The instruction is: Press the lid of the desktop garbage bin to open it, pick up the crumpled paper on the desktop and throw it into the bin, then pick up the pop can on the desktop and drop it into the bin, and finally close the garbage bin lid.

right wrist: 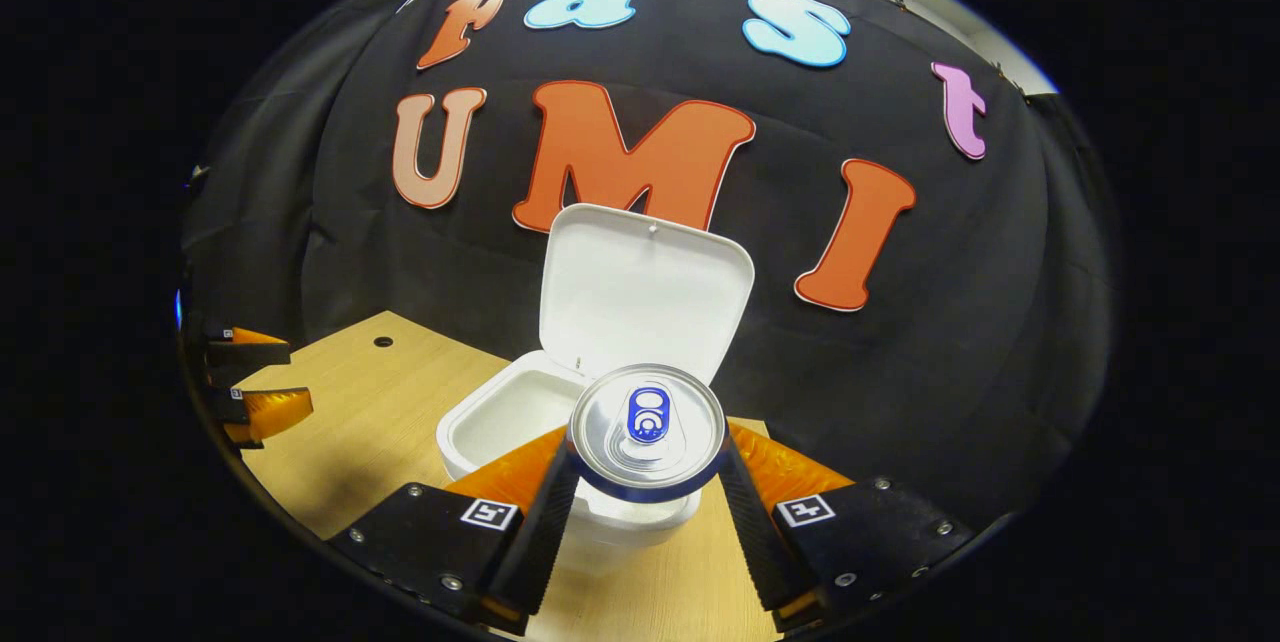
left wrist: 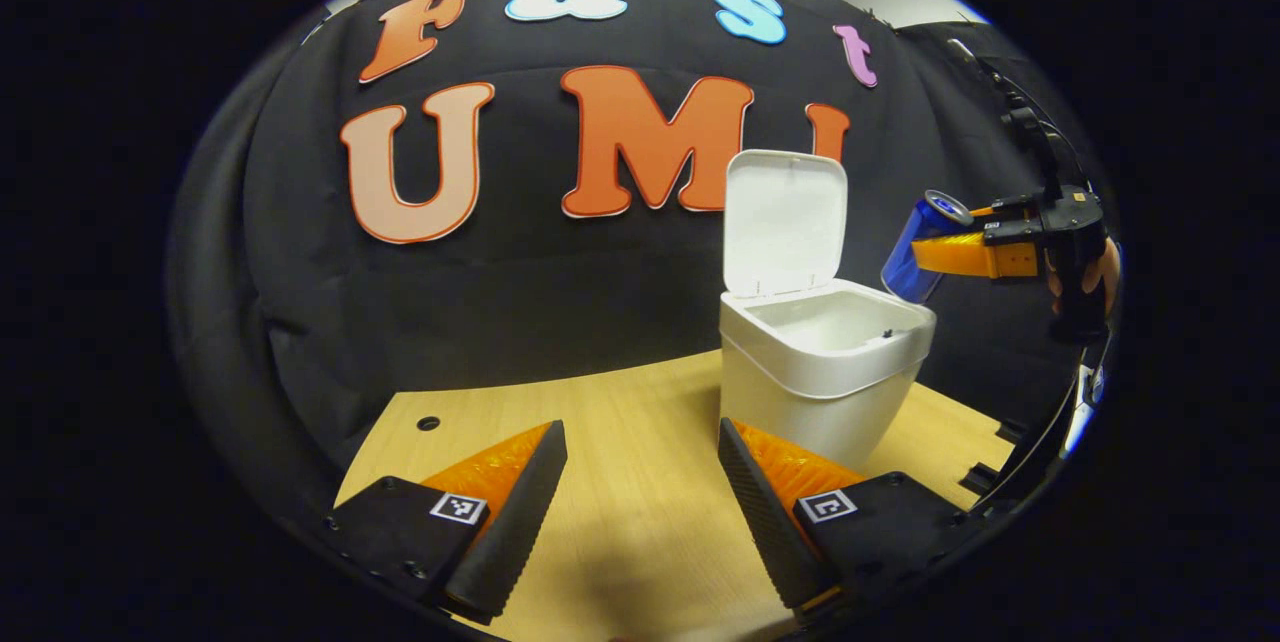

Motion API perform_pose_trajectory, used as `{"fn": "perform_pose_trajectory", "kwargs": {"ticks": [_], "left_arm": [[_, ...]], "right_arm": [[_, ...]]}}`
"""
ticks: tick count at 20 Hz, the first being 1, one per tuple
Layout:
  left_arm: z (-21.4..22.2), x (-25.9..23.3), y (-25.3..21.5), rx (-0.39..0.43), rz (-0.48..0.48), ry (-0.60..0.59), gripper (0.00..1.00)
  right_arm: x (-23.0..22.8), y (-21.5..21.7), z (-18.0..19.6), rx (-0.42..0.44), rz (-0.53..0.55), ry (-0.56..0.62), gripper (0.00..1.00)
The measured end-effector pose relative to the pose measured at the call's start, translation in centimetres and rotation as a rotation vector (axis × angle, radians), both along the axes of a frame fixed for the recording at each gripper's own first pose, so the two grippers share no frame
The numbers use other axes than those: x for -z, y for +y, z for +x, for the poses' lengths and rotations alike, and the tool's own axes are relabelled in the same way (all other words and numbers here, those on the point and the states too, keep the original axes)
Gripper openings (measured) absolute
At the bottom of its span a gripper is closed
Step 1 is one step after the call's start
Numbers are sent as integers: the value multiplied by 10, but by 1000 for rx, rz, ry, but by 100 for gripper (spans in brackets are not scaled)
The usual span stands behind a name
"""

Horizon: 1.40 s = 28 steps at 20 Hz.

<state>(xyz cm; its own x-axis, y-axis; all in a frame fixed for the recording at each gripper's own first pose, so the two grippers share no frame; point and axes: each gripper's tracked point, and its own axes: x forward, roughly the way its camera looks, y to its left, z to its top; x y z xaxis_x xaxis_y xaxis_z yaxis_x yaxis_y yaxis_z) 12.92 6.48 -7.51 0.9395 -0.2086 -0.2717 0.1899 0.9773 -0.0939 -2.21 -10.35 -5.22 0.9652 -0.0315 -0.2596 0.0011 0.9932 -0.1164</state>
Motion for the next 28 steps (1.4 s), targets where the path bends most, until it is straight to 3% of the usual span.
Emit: {"fn": "perform_pose_trajectory", "kwargs": {"ticks": [6, 17, 28], "left_arm": [[-3, 12, 27, -64, 10, 23, 97], [2, 21, 34, -101, 32, 42, 97], [10, 20, 20, -81, 73, 49, 98]], "right_arm": [[12, -3, 11, 19, 8, 49, 79], [45, 1, 20, 7, 12, 133, 79], [70, 2, 21, -2, 52, 186, 79]]}}
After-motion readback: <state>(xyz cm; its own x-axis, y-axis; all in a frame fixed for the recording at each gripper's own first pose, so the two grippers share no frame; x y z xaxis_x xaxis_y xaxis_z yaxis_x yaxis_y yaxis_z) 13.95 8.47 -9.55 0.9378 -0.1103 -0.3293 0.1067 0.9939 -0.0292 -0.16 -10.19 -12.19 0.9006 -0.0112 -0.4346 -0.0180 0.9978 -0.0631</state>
